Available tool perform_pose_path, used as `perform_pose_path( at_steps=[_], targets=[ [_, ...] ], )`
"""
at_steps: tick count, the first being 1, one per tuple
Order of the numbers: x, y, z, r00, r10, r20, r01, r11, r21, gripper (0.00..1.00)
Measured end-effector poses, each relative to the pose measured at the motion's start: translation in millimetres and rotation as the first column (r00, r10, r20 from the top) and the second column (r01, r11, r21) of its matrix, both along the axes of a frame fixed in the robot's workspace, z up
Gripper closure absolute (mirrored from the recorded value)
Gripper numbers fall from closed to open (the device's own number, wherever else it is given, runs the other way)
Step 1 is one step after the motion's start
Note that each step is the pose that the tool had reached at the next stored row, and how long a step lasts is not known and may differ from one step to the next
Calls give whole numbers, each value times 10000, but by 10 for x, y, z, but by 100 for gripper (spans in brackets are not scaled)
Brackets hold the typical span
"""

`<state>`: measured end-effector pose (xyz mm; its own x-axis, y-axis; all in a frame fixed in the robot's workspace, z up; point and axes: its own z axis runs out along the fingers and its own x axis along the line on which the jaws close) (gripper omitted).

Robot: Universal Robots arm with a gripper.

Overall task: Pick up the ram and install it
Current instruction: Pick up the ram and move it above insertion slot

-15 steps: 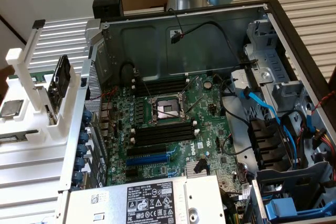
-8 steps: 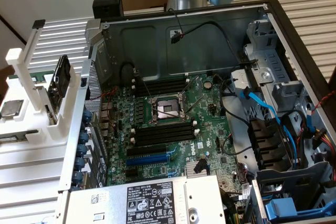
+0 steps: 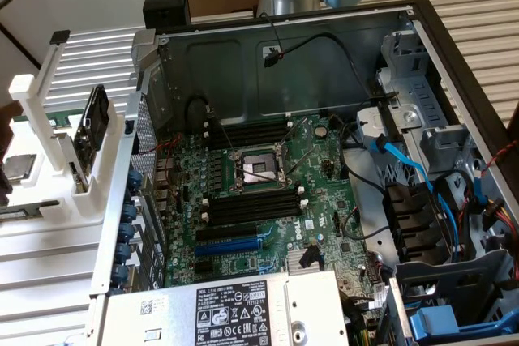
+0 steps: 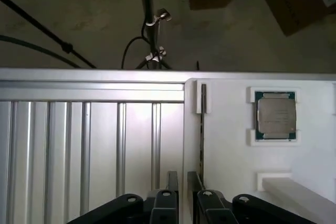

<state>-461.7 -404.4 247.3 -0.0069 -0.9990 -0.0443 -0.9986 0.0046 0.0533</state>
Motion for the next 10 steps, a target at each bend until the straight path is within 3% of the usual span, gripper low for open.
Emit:
perform_pose_path(
  at_steps=[1, 5, 6, 7, 10],
  targets=[
    [22, 0, -17, 10000, 8, -3, -8, 10000, -1, 74],
    [47, 32, -63, 10000, 91, -3, -91, 10000, 15, 74],
    [46, 45, -70, 9999, 119, -1, -119, 9999, 37, 74],
    [47, 78, -95, 9998, 193, 2, -193, 9997, 123, 74],
    [46, 115, -125, 9997, 258, 1, -258, 9995, 199, 74]
  ],
)
